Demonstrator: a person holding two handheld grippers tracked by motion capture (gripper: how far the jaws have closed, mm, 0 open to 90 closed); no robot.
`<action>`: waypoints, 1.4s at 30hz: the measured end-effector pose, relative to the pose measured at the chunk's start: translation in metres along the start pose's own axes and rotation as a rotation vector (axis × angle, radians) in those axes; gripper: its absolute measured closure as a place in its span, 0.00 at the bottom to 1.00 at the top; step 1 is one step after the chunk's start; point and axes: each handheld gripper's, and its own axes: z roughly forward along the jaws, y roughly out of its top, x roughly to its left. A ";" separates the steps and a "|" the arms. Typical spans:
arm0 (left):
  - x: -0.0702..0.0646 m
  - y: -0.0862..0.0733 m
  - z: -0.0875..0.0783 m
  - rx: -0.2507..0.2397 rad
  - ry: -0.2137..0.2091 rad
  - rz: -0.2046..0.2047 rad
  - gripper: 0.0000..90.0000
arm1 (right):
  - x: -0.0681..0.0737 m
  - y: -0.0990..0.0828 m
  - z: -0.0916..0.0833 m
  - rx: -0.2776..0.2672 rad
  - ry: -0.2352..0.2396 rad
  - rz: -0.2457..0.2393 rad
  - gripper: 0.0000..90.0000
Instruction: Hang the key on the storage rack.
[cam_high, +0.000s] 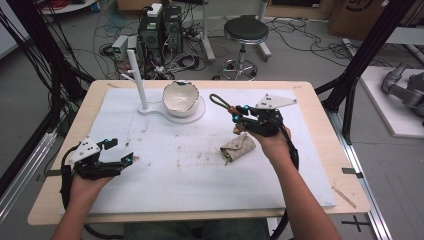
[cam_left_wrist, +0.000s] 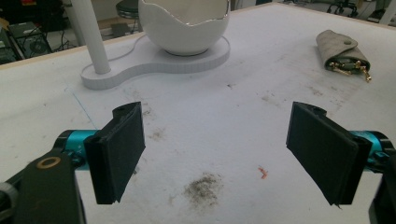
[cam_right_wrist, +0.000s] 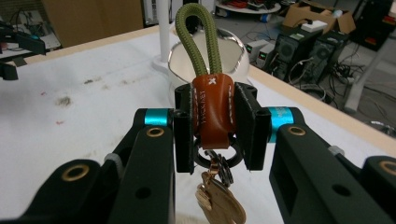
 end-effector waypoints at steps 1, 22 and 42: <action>0.000 0.000 -0.001 -0.001 -0.002 -0.002 0.22 | 0.000 0.000 0.000 0.000 0.000 0.000 0.80; 0.000 -0.001 0.001 0.000 -0.006 -0.013 0.22 | 0.038 0.086 0.103 -0.006 0.075 -0.165 0.79; 0.005 -0.003 0.001 0.003 0.003 -0.021 0.22 | 0.071 0.142 0.178 0.027 0.097 -0.272 0.79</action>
